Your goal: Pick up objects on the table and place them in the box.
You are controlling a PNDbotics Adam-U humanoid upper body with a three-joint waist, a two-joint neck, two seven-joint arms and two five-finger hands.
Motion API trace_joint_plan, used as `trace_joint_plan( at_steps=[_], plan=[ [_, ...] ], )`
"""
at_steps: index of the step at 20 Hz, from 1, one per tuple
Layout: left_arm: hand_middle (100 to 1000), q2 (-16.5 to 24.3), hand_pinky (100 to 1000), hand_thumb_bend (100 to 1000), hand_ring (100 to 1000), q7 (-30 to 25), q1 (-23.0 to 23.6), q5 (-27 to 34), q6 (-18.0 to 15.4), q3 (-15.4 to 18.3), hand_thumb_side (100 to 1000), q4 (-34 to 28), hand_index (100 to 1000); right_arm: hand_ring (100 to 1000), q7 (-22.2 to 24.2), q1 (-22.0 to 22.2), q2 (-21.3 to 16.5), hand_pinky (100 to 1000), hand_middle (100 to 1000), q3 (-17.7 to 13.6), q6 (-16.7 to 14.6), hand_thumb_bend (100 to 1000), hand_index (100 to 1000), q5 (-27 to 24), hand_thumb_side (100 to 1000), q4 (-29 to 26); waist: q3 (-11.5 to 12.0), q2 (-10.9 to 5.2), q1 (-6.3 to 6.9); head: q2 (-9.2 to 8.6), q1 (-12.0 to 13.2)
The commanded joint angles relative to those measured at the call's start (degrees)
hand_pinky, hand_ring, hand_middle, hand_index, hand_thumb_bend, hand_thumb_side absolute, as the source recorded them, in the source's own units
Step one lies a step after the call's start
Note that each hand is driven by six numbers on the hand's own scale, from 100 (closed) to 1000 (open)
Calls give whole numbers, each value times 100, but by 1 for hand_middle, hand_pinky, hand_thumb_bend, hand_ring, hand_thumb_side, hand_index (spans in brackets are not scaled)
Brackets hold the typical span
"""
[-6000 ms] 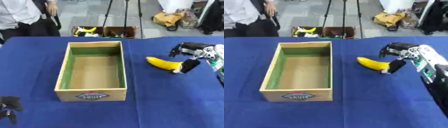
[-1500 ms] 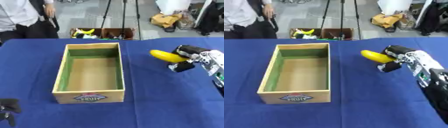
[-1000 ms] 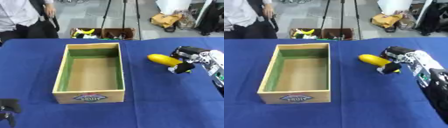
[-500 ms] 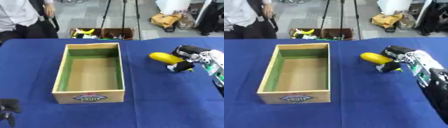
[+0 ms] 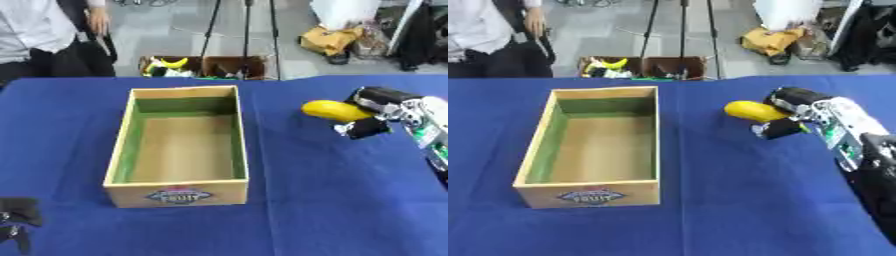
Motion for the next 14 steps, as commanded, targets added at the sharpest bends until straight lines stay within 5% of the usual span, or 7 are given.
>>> trace_joint_plan(
  at_steps=[1,14],
  plan=[
    [505,149,286,100,532,-17,-24,-13,-4,2,1000,-112,665,713,-44,-162,-262,554,518,-75,15,100,603,-73,692,-163,-8,-158,-21,-68,13],
    [506,161,284,100,534,-42,-25,-18,-8,0,999,-112,666,703,-102,-224,-360,546,505,-122,108,100,589,-226,746,-309,-10,-162,-28,-57,26]
  ],
)
